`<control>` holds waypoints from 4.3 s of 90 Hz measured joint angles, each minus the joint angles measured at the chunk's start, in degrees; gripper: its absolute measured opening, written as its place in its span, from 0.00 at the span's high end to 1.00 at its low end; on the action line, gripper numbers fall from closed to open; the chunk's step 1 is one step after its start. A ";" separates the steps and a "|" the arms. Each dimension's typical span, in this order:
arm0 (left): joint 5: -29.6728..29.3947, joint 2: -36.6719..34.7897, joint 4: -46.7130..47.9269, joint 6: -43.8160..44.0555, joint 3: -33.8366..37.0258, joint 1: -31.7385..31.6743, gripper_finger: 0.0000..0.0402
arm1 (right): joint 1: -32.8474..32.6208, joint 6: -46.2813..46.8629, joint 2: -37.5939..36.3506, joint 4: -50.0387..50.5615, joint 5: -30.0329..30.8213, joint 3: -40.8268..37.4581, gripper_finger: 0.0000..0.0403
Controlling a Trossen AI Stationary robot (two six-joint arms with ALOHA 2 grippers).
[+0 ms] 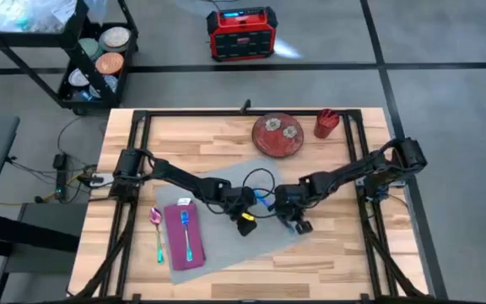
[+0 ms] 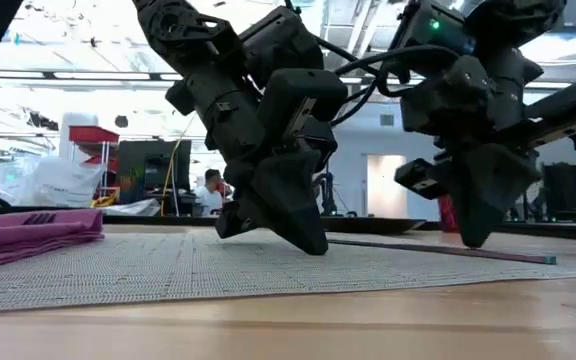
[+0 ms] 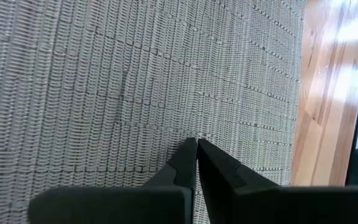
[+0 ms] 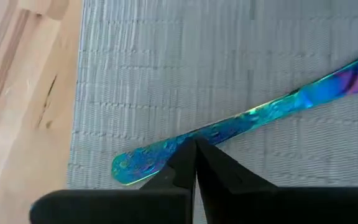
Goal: Set table place
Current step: Put the blue table knife on the gray table mat, then adjust the gray table mat
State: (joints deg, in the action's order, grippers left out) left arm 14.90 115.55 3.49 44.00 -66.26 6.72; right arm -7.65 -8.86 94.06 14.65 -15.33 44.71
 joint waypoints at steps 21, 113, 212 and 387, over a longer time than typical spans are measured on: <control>-0.88 0.00 -1.20 1.91 0.02 0.02 1.00 | 3.93 -1.76 0.00 -5.47 0.27 2.40 1.00; -3.17 -0.04 -1.57 6.13 0.09 1.01 1.00 | 12.28 -12.09 12.81 -0.40 -5.29 13.92 1.00; -3.33 -0.04 -1.57 8.56 0.01 1.07 1.00 | 13.11 -18.65 15.52 1.16 -6.34 16.06 1.00; -3.29 -0.04 -1.99 14.19 0.00 1.31 1.00 | 22.93 -18.78 1.37 18.51 2.27 17.52 1.00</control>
State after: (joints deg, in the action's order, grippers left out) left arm 11.60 115.50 1.50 58.19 -66.26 8.04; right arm 15.28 -27.64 95.43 33.16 -13.06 62.23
